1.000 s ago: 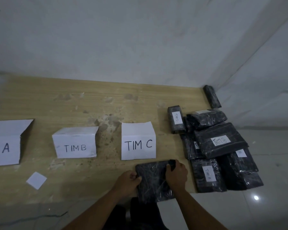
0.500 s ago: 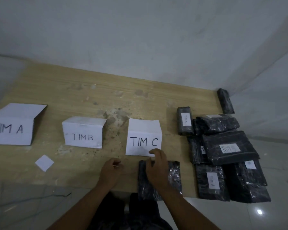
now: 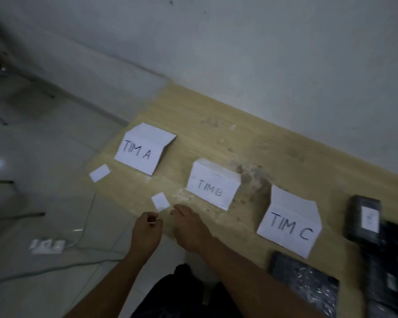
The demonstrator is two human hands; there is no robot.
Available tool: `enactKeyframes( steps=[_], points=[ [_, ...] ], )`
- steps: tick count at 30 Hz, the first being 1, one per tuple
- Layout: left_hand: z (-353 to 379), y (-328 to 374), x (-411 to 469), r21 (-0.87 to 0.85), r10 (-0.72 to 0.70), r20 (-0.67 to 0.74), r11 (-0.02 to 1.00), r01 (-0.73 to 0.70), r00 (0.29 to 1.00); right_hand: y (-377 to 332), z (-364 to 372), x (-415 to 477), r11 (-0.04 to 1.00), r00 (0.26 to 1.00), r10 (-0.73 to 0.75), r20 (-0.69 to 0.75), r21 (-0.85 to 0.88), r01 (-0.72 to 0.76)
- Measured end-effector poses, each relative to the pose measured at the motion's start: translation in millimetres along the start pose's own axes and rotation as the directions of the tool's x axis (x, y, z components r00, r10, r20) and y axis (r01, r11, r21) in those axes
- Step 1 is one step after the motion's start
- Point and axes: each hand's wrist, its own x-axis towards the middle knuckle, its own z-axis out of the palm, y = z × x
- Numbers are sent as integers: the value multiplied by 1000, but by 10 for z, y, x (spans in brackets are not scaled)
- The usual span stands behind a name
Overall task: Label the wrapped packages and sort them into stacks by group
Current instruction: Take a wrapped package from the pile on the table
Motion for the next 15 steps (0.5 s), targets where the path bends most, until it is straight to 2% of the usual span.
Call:
enactKeyframes(
  steps=[5,8,10,15],
  points=[
    [-278,-172,86,-28,-21,-54,999,19,998,-240,232,377,955,977,-16,212,-288,78],
    [-321,-229,101,-26,-25,-35,999,24,999,-210,330,374,899,977,-17,211,-424,107],
    [-322,-270,112,-28,-22,-25,999,21,999,-185,394,330,864,990,-15,142,-496,84],
    [-268,-284,132,-23,-16,1,1000,16,1000,-151,509,134,838,980,-181,-79,-534,112]
  ],
)
